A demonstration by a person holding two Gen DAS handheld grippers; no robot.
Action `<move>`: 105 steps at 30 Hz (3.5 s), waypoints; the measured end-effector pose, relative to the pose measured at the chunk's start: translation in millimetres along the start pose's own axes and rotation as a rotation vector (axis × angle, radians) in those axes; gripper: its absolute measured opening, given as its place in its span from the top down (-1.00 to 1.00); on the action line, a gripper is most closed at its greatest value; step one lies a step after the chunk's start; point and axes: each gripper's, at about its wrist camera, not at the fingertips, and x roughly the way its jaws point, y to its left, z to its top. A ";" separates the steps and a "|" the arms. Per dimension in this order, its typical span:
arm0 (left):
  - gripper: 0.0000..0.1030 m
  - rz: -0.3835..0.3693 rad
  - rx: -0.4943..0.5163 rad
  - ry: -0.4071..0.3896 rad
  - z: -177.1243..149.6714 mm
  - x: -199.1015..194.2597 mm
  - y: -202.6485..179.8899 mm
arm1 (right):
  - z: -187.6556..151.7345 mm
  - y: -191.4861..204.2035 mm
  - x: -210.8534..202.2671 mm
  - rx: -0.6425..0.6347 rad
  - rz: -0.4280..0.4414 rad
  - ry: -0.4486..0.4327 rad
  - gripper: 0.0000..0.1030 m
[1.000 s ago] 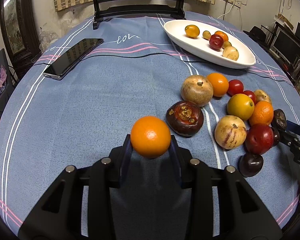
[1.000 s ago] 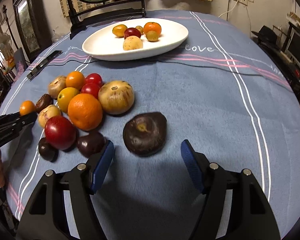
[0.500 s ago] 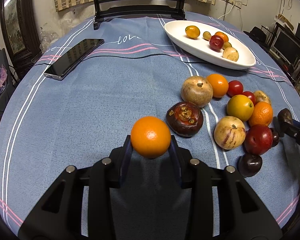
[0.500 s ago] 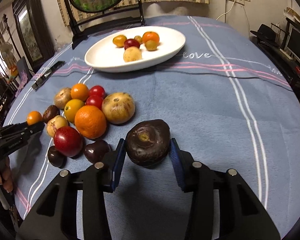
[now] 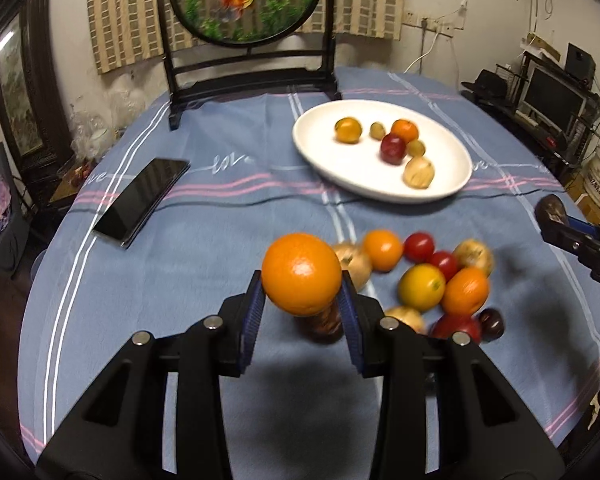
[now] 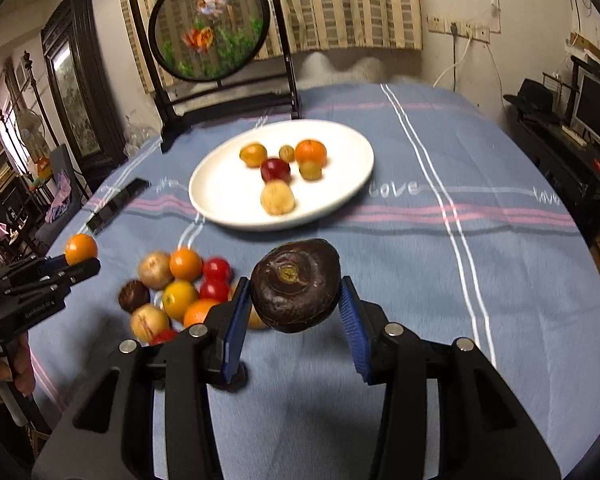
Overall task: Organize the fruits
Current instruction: 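Grasp the orange with the left tool while the right tool grasps a dark brown round fruit, then carry both fruits onto the white plate and open both tools, then lift both tools off the plate back toward the fruit pile, then grasp the dark red plum with the right tool while the left tool grasps a dark brown fruit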
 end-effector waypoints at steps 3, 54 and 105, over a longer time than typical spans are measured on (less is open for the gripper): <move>0.28 -0.032 0.013 0.002 15.1 7.9 -10.0 | 14.0 2.7 4.9 -0.010 0.001 -0.017 0.13; -0.63 0.098 -0.041 0.055 29.5 67.8 -16.6 | 52.5 -9.9 105.4 0.024 0.055 0.041 -0.25; -0.78 0.033 -0.119 0.156 -54.1 45.2 13.4 | -66.4 46.1 16.6 -0.228 0.022 0.115 -0.25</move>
